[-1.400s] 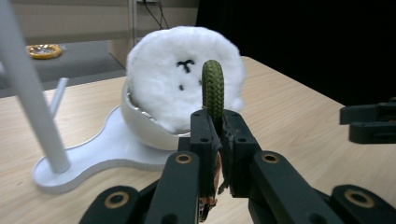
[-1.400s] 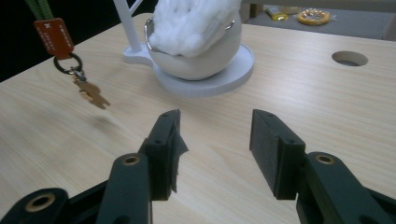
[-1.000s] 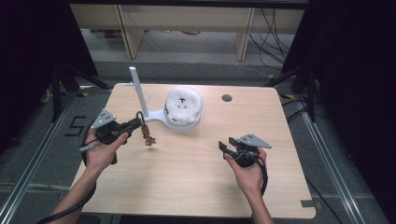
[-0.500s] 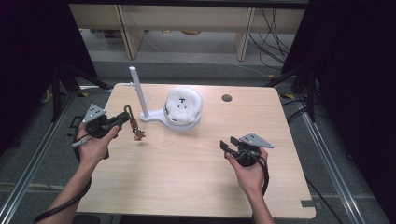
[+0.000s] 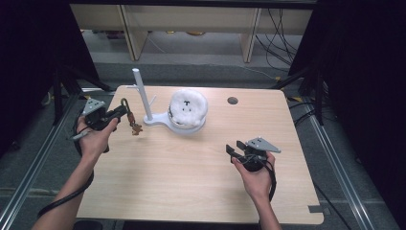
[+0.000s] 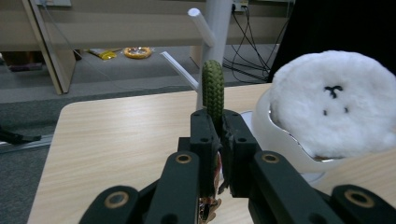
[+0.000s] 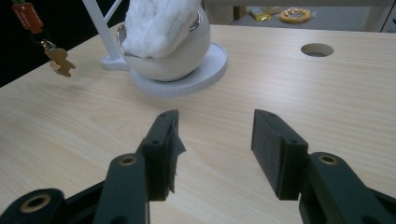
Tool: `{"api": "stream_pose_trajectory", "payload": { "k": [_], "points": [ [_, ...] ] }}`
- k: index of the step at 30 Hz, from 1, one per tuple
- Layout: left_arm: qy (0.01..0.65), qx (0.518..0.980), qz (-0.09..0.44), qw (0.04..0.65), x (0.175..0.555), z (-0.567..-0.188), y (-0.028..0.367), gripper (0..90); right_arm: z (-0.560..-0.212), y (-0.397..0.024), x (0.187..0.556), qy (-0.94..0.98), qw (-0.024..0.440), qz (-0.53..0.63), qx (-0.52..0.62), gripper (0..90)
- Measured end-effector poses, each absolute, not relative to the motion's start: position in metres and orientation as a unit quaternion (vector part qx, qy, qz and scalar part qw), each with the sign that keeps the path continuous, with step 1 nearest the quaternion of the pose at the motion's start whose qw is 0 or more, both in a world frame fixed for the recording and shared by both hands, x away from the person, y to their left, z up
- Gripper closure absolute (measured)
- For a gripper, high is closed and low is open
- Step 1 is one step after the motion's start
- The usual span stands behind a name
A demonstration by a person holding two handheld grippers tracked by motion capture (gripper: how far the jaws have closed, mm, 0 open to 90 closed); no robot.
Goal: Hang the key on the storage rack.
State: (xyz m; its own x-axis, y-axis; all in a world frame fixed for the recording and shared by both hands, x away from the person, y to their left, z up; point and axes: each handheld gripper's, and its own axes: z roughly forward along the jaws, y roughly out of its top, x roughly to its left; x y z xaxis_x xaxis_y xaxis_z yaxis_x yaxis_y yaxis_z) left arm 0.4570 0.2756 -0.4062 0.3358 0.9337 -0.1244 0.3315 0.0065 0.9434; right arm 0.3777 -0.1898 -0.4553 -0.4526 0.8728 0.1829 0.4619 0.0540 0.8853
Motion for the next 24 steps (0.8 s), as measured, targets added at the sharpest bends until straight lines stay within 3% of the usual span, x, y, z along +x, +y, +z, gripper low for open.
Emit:
{"api": "stream_pose_trajectory", "payload": {
  "k": [24],
  "points": [
    [0.505, 0.633, 0.326, 0.488, 0.49, -0.393, 0.269, 83.8, -0.46, -0.196, 0.379, 0.697, 0.213, 0.489, 0.48, 52.2]
  ]
}}
